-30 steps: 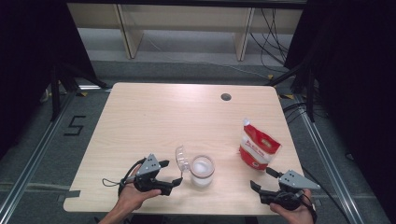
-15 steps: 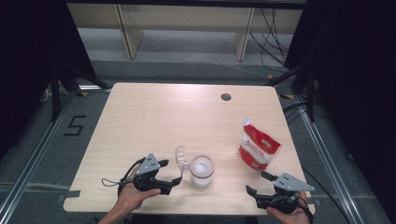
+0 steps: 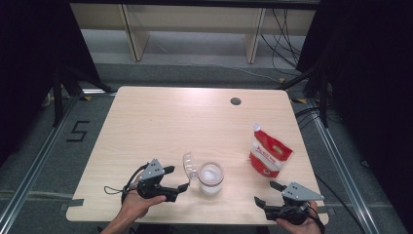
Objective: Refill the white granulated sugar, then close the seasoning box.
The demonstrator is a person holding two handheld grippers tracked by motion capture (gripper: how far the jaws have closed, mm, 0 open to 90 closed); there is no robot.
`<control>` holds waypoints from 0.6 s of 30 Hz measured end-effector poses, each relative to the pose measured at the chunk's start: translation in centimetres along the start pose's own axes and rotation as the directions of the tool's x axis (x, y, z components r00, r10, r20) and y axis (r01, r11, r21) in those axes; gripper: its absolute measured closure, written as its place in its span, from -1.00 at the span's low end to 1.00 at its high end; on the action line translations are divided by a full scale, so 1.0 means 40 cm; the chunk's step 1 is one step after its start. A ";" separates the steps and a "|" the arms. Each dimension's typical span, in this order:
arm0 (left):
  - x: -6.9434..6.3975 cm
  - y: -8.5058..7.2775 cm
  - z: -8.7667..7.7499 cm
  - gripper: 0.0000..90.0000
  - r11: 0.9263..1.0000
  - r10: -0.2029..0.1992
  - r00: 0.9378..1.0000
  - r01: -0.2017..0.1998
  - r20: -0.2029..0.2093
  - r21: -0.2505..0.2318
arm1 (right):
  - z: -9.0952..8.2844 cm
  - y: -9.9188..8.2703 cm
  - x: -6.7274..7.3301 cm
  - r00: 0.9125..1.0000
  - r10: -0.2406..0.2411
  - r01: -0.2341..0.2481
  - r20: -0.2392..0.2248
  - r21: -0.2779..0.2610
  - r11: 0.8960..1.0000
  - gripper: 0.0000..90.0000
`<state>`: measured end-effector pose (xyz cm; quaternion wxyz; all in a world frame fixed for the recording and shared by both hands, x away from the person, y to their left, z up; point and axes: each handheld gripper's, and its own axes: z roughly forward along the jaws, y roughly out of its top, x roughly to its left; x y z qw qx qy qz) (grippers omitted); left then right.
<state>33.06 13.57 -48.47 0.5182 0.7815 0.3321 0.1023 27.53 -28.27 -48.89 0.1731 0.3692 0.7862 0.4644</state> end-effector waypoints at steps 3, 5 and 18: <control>-0.001 0.001 -0.005 -0.62 1.000 0.004 1.000 -0.004 -0.004 -0.003 | 0.003 -0.002 0.007 1.000 0.003 -0.003 -0.002 0.015 1.000 -0.55; -0.001 0.001 -0.008 -0.61 1.000 0.005 1.000 -0.005 0.003 -0.007 | 0.005 -0.001 0.008 1.000 -0.008 0.009 -0.001 0.022 1.000 -0.55; -0.006 0.019 -0.028 0.30 0.999 0.020 1.000 -0.020 0.002 -0.029 | 0.009 -0.005 0.005 0.999 -0.034 0.034 0.001 0.025 0.999 -0.54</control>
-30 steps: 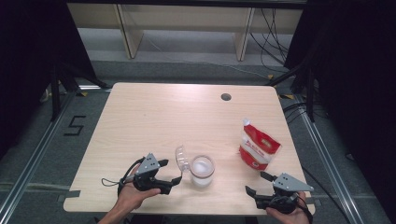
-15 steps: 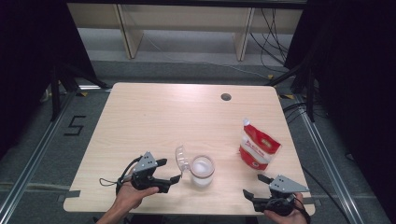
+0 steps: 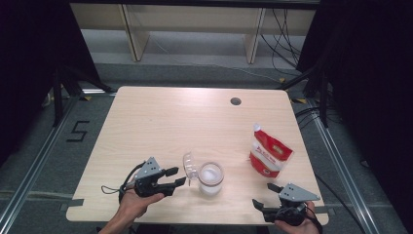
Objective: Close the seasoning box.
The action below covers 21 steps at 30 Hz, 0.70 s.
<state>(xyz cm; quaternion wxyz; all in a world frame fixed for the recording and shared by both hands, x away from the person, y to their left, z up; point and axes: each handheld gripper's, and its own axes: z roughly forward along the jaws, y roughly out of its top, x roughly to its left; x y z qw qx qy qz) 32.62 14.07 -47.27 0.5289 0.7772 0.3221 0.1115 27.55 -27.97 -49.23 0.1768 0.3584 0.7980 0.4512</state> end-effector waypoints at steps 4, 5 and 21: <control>-0.011 0.000 -0.006 0.69 1.000 -0.004 1.000 0.004 -0.014 -0.018 | 0.000 0.004 0.009 1.000 0.010 -0.010 -0.007 0.009 1.000 -0.52; -0.010 0.001 -0.005 0.75 1.000 -0.003 1.000 0.003 -0.007 -0.025 | 0.000 0.005 0.009 1.000 0.005 -0.005 -0.003 0.017 1.000 -0.52; -0.026 0.037 -0.004 0.97 0.998 0.027 1.000 -0.027 0.012 -0.054 | 0.005 0.005 0.005 1.000 -0.008 0.008 -0.003 -0.004 1.000 -0.51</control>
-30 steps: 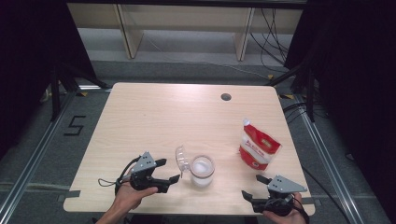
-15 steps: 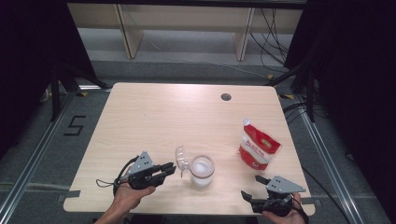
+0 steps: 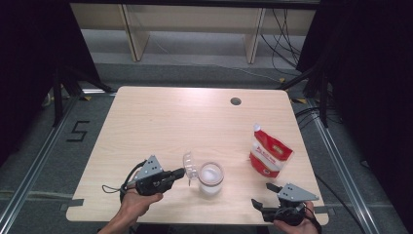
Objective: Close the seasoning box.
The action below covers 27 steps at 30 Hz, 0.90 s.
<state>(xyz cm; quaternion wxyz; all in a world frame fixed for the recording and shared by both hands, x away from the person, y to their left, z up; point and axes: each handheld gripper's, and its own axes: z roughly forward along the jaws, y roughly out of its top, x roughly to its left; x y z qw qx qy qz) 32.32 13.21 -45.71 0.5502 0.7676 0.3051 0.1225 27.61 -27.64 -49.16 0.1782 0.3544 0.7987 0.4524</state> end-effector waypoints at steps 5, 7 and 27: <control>-0.006 0.006 0.002 0.97 1.000 0.003 1.000 -0.003 -0.001 0.003 | 0.000 0.000 0.002 1.000 0.005 -0.005 -0.002 0.000 1.000 -0.51; -0.006 0.009 0.006 0.97 1.000 0.019 1.000 -0.019 0.012 0.000 | 0.000 0.000 0.001 1.000 0.001 -0.001 -0.002 0.000 1.000 -0.51; -0.014 0.015 0.009 0.97 1.000 0.031 0.999 -0.031 0.007 0.005 | 0.001 0.000 0.002 1.000 0.009 -0.009 -0.002 0.000 1.000 -0.51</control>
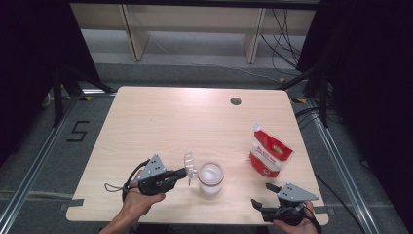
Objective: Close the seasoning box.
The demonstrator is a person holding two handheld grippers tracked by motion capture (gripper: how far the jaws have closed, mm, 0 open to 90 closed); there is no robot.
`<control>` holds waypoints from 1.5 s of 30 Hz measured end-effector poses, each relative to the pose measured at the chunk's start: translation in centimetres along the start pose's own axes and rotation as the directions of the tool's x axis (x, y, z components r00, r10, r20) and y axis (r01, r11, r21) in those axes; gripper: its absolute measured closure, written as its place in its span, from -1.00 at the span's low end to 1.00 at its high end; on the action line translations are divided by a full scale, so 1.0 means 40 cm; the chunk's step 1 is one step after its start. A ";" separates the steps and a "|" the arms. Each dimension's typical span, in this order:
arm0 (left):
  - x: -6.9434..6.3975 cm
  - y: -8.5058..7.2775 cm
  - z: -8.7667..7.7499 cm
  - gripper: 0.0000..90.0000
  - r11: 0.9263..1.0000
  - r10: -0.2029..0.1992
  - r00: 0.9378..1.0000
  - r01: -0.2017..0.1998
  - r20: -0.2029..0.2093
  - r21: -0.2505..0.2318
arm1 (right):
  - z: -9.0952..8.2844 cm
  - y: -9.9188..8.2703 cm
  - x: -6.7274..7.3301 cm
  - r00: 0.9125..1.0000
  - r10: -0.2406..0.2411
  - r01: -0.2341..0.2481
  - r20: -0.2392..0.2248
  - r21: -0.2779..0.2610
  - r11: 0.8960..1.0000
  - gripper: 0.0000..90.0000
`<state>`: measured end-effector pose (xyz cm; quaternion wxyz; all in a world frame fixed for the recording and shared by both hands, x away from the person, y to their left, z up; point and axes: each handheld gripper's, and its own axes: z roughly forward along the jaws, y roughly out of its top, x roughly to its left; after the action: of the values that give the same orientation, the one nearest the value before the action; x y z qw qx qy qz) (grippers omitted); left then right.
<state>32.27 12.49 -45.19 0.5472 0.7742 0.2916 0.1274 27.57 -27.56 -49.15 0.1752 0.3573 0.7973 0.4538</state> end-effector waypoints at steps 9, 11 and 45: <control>-0.005 0.001 0.010 0.96 1.000 0.010 1.000 -0.010 0.010 0.010 | -0.002 0.001 0.000 1.000 -0.002 0.002 0.006 0.001 1.000 -0.51; -0.007 0.002 0.012 0.96 1.000 0.005 1.000 -0.005 0.010 0.009 | -0.001 0.000 0.000 1.000 -0.007 0.007 0.006 0.002 1.000 -0.51; -0.010 0.007 -0.019 0.18 0.998 -0.056 0.997 0.055 0.046 0.026 | -0.002 0.001 0.001 1.000 -0.004 0.004 0.003 0.005 1.000 -0.52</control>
<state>31.63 12.78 -44.61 0.5476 0.7753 0.3015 0.0904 27.50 -27.56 -49.06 0.1764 0.3570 0.7989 0.4507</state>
